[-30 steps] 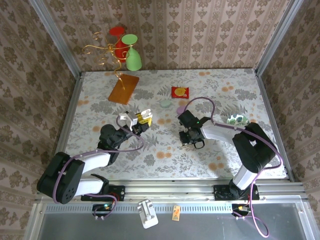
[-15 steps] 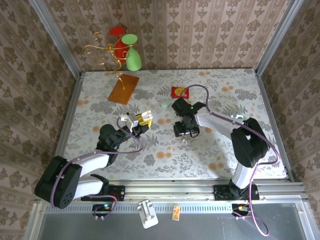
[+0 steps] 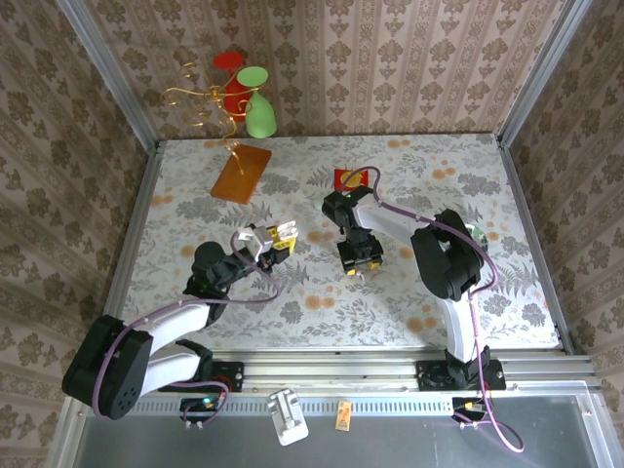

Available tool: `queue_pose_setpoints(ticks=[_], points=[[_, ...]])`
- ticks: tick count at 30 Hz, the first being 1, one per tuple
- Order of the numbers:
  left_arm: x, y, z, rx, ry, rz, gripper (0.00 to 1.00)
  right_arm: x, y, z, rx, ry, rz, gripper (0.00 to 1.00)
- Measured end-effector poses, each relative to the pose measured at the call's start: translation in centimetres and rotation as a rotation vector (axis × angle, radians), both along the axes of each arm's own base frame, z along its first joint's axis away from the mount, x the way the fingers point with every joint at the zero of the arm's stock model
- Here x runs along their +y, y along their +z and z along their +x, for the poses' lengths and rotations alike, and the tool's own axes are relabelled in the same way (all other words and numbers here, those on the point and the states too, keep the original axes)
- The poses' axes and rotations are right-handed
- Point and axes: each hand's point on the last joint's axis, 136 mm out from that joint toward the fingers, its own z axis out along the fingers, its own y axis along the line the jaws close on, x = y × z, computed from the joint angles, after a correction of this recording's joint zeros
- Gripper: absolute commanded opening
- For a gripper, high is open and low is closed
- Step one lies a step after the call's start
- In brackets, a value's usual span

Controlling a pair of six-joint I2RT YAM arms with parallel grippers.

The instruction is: Insert wireless bluetooth earbuds into charging case

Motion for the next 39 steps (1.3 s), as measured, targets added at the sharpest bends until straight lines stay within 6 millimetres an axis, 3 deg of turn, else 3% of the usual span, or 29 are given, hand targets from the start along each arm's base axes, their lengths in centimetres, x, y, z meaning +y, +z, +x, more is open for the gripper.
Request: queue_pose_setpoints(ticks=[18,33,39], points=[[-0.4,-0.3,-0.7,0.007,-0.048,0.009,0.09,0.4,-2.3,-0.2,0.077,0.005,-0.022,0.37],[-0.7,-1.5,-0.6,0.042,-0.064,0.026,0.10,0.6,-2.1,-0.1,0.062,0.026,-0.006,0.27],[-0.8,-1.7,-0.5,0.046,-0.071,0.024,0.10,0.5,-0.8,-0.1,0.007,0.026,0.028,0.27]])
